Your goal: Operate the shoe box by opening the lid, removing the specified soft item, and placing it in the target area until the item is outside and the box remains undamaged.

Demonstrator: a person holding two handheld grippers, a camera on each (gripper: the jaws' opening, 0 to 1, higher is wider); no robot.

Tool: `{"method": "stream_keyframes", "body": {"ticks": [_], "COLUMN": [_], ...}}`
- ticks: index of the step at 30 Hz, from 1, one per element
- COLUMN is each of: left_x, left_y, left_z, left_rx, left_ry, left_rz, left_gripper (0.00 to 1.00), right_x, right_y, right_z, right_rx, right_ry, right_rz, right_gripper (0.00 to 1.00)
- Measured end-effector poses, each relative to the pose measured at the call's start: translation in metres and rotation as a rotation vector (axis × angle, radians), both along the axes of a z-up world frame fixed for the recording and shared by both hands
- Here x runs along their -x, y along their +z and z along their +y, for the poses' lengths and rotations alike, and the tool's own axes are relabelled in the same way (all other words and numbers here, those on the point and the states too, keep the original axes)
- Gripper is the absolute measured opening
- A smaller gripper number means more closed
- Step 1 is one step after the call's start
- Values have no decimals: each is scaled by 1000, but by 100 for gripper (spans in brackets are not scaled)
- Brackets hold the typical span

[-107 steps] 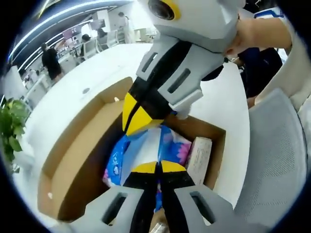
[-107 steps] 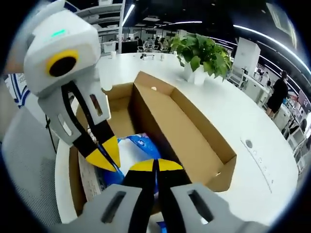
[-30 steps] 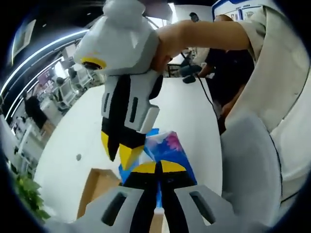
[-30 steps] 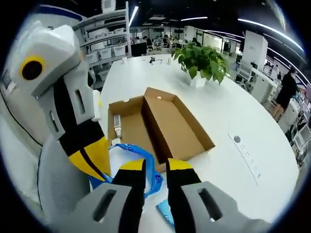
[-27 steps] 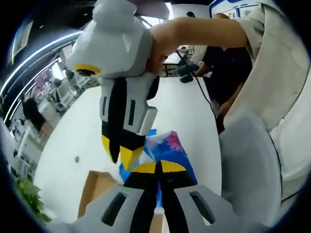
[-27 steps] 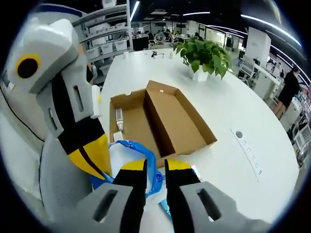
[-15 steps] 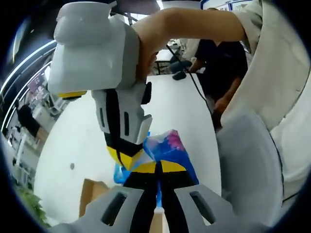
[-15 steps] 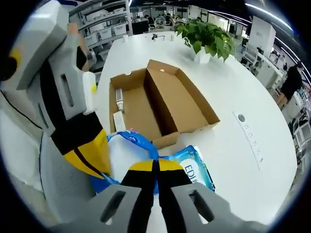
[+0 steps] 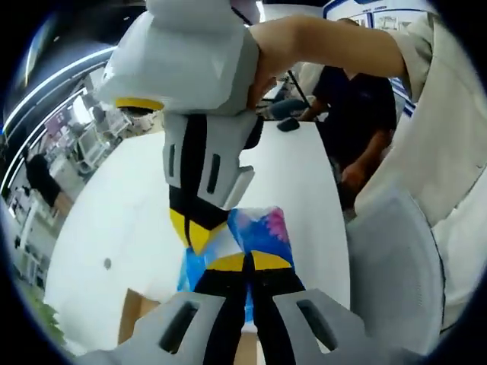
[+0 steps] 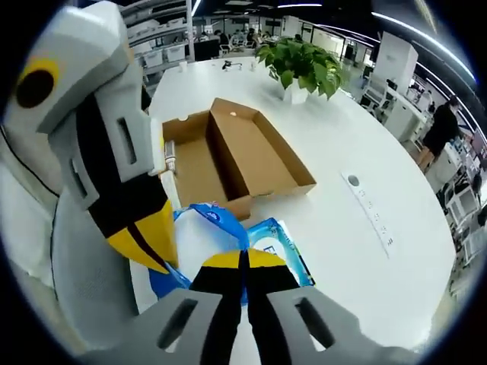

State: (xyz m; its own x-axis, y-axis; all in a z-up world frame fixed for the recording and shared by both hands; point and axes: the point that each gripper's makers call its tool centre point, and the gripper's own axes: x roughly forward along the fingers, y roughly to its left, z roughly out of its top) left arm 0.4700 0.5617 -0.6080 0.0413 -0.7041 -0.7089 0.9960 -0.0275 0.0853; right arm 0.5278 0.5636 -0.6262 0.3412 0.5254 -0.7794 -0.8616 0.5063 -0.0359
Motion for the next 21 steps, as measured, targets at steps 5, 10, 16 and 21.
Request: {"method": "stream_keyframes", "body": {"ticks": [5,10,16,21], "left_x": [-9,-19,-26,-31], "left_y": [-3,-6,-11,-17], "left_z": [-14,-30,-51,-68], "left_rx": [11,21,23,21], "left_ry": [30,46,44,33], "left_rz": [23,30,38,46], "left_gripper": [0,0,0,0], "right_x": [-7,-15,-20,-23], "right_y": [3,4,2,-4], "right_z": [-17,-35,-55,-75], "right_rx": [-2,-2,-5,-1], "right_ry": [-21,-48,-73,-95], "right_rz": [-50,-87,-112,-106], "right_gripper": [0,0,0,0]}}
